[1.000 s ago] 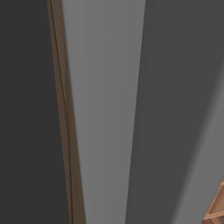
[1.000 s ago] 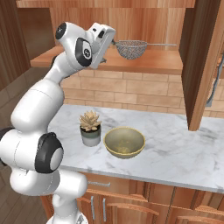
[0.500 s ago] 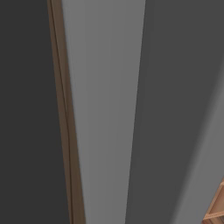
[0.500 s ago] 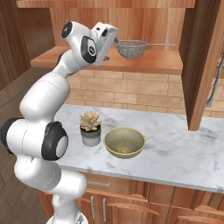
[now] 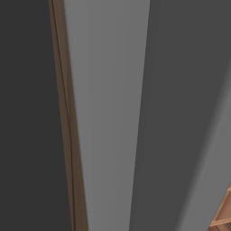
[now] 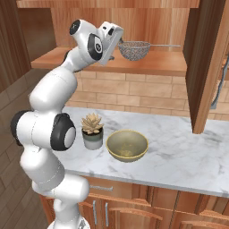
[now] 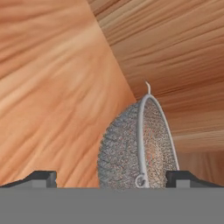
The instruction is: Open the cabinet and setup a tea strainer by placing it in the bowl upright.
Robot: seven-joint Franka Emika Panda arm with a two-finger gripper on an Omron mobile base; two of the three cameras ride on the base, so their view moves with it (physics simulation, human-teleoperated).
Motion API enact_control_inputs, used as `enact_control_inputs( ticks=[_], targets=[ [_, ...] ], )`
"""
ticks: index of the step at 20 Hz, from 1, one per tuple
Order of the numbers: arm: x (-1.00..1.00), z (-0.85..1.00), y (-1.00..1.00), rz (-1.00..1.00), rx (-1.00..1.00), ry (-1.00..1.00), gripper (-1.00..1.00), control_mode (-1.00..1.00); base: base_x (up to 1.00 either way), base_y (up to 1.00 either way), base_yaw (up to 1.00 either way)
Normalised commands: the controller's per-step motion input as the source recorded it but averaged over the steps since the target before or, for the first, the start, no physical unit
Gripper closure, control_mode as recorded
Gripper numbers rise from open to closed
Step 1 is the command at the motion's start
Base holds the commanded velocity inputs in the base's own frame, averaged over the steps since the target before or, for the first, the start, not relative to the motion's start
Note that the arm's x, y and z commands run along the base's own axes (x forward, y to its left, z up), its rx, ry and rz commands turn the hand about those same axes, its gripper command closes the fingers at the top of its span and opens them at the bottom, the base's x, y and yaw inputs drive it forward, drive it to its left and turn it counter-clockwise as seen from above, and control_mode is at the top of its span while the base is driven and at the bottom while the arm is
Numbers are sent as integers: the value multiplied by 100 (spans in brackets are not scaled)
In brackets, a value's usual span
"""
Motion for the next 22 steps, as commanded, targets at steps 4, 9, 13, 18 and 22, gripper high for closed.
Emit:
enact_control_inputs(
  ticks=[4,9,13,18,22],
  targets=[
    [17,0,-17,0,0,4,-100,-100,0,0,0],
    [2,0,-30,0,0,1,-100,-100,0,0,0],
    [19,0,-22,0,1,7,-100,-100,0,0,0],
    [11,0,0,2,0,0,-100,-100,0,0,0],
    [7,0,0,2,0,0,-100,-100,0,0,0]
  ],
)
